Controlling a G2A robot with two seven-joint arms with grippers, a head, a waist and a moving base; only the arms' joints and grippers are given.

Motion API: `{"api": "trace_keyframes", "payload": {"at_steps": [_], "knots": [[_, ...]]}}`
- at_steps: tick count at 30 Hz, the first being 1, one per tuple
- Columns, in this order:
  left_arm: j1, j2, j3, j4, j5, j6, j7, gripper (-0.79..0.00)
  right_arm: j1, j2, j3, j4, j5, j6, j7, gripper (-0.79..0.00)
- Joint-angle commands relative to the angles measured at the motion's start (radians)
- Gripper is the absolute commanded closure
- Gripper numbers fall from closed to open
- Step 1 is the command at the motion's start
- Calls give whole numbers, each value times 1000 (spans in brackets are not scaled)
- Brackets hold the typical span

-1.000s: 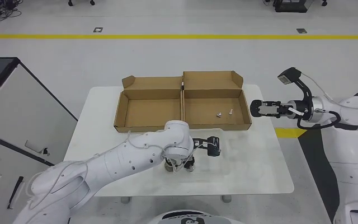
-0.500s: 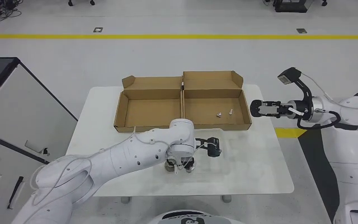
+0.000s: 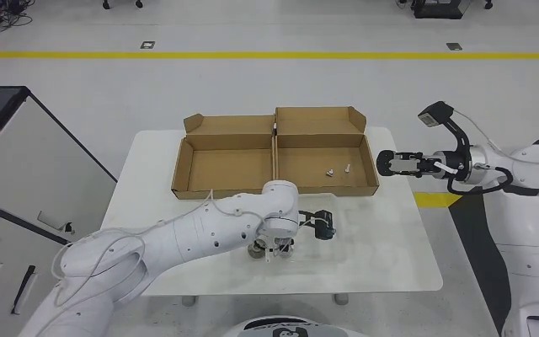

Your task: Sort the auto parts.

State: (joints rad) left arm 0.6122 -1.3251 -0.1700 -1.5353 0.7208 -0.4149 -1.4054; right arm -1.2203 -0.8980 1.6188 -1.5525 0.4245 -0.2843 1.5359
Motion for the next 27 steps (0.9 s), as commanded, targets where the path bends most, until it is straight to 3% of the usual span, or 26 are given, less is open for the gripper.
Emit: {"api": "trace_keyframes", "payload": {"at_steps": [1,27], "knots": [[4,-4,0,8,3,-2,2,-345,0,0,0,0,0,0,0,-785],[32,-39,0,82,15,3,-3,-292,0,0,0,0,0,0,0,-785]]}}
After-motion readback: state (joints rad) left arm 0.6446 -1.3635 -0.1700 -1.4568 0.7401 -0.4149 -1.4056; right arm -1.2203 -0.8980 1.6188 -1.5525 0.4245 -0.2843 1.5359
